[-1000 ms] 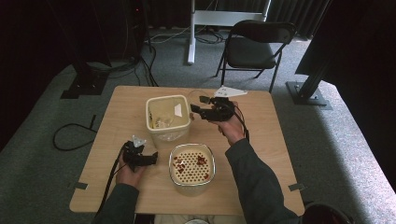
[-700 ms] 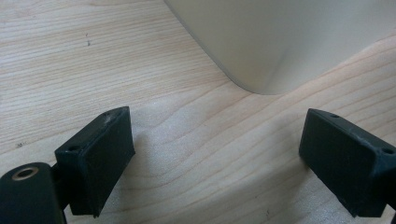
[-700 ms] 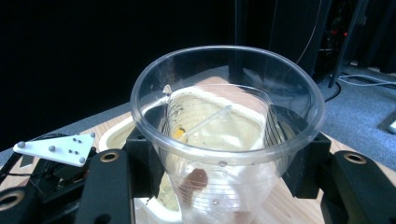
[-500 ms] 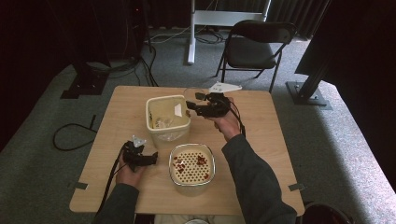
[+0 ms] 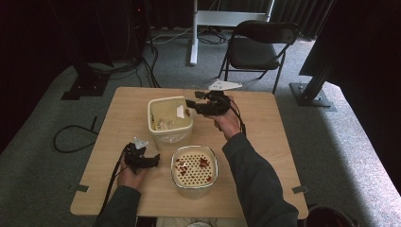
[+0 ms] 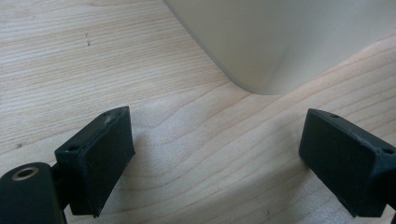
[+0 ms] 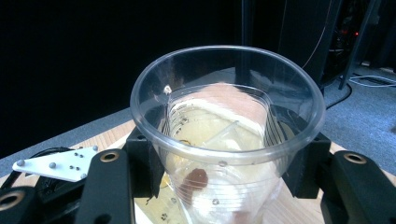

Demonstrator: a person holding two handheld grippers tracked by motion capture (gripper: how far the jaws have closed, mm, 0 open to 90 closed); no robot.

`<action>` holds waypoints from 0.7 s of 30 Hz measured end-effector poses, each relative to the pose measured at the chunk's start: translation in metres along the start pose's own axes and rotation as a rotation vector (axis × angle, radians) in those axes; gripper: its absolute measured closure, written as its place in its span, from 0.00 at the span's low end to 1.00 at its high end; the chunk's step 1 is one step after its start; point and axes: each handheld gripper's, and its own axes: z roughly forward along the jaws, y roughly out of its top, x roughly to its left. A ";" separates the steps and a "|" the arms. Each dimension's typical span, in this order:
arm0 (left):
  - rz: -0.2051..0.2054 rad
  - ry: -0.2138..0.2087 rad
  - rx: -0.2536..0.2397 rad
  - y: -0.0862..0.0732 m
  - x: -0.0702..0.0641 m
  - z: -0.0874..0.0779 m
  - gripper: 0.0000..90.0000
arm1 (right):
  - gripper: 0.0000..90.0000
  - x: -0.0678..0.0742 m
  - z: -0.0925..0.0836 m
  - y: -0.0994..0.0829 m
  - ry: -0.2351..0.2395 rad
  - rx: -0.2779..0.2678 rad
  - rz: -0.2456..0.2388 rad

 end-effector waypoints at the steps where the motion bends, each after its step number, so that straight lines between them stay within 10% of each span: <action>1: 0.000 0.000 -0.001 0.000 0.000 0.000 0.12 | 0.45 0.000 0.001 0.001 0.001 0.002 -0.002; 21: 0.001 0.000 0.000 0.000 0.000 0.000 0.12 | 0.45 0.006 0.020 0.010 0.033 0.019 -0.012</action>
